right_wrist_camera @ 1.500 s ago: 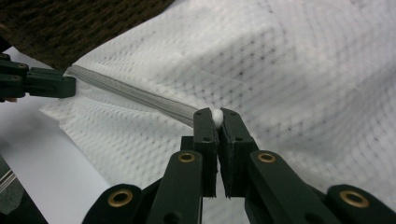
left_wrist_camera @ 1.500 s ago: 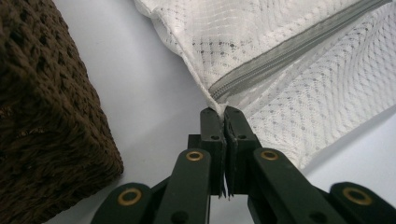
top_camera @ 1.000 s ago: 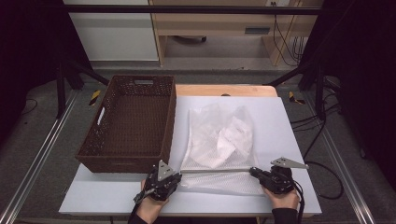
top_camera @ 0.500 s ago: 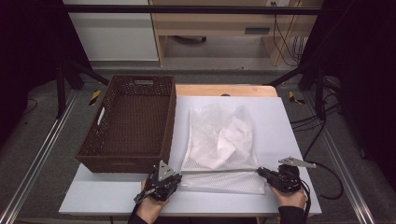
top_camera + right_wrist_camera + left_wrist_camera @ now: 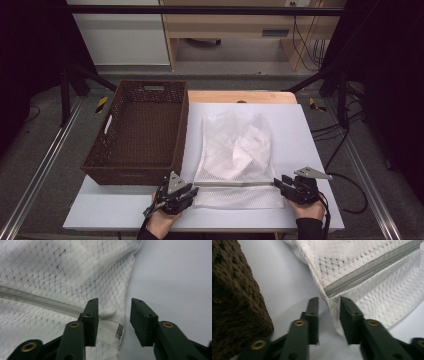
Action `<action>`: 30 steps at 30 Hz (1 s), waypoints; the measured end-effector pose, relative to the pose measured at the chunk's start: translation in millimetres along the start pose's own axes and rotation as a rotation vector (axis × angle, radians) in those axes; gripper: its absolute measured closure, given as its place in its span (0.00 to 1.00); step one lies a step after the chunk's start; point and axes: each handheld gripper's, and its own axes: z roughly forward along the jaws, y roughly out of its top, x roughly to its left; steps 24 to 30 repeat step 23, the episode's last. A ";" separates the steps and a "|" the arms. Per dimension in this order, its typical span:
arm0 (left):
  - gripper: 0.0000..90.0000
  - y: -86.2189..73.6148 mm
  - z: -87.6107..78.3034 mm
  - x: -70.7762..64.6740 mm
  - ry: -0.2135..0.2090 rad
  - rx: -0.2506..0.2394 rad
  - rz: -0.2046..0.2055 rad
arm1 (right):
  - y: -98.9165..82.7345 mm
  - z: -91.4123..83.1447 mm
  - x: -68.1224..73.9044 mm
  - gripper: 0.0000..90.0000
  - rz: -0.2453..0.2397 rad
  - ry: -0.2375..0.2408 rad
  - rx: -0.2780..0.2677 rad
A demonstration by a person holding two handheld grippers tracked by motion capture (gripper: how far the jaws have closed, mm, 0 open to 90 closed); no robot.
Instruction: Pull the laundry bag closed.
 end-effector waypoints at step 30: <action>0.30 -9.6 -31.6 24.4 -0.073 -0.038 0.052 | 5.5 -13.7 -16.0 0.23 -0.039 -0.100 -0.104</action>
